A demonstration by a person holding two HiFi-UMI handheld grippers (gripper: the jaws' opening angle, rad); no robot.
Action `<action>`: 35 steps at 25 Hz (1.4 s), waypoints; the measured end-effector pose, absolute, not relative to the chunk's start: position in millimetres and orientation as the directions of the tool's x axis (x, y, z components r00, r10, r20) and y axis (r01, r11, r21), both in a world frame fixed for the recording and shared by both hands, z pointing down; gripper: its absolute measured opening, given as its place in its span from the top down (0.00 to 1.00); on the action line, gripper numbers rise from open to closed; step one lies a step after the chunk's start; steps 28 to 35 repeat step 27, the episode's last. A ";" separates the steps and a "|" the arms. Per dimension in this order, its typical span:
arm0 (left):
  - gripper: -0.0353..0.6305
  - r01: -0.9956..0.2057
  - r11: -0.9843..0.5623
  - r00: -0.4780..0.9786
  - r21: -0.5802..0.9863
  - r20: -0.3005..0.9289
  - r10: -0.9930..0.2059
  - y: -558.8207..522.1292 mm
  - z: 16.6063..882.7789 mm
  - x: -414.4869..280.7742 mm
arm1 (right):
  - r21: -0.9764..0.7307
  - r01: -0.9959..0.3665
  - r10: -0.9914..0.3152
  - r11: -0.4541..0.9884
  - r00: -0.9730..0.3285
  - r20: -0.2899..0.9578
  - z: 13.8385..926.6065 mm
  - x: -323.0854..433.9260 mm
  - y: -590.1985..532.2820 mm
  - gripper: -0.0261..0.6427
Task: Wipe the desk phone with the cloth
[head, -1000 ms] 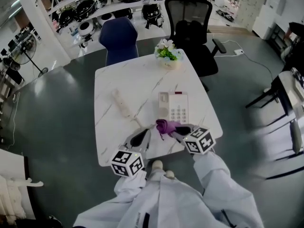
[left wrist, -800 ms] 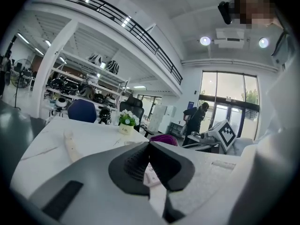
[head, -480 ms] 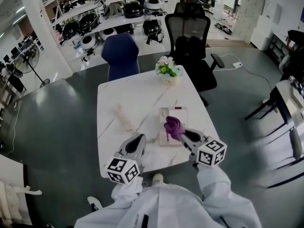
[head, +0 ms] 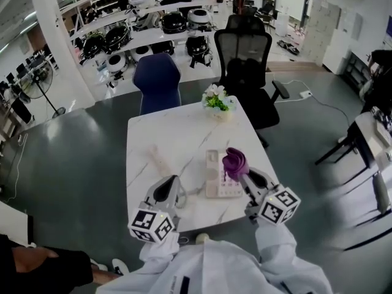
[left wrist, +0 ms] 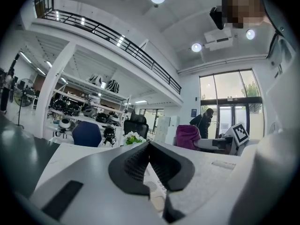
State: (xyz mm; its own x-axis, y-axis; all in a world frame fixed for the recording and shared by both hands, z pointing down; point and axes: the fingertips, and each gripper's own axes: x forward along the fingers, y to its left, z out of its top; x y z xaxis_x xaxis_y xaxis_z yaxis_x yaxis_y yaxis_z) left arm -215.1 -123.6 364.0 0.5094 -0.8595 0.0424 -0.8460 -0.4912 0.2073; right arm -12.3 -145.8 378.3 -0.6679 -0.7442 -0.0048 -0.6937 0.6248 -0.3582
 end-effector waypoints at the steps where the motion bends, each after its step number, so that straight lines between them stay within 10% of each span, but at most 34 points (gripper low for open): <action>1: 0.95 -0.849 -0.488 0.505 0.204 0.038 -0.863 -124.2 362.2 -216.3 | -0.359 -0.698 -0.751 0.620 -0.660 -0.014 375.3 -9.7 -147.2 0.92; 35: 0.95 -0.896 -0.420 0.429 0.142 0.037 -0.902 -135.9 352.9 -224.7 | -0.288 -0.765 -0.808 0.576 -0.586 -0.058 362.7 18.8 -168.8 0.92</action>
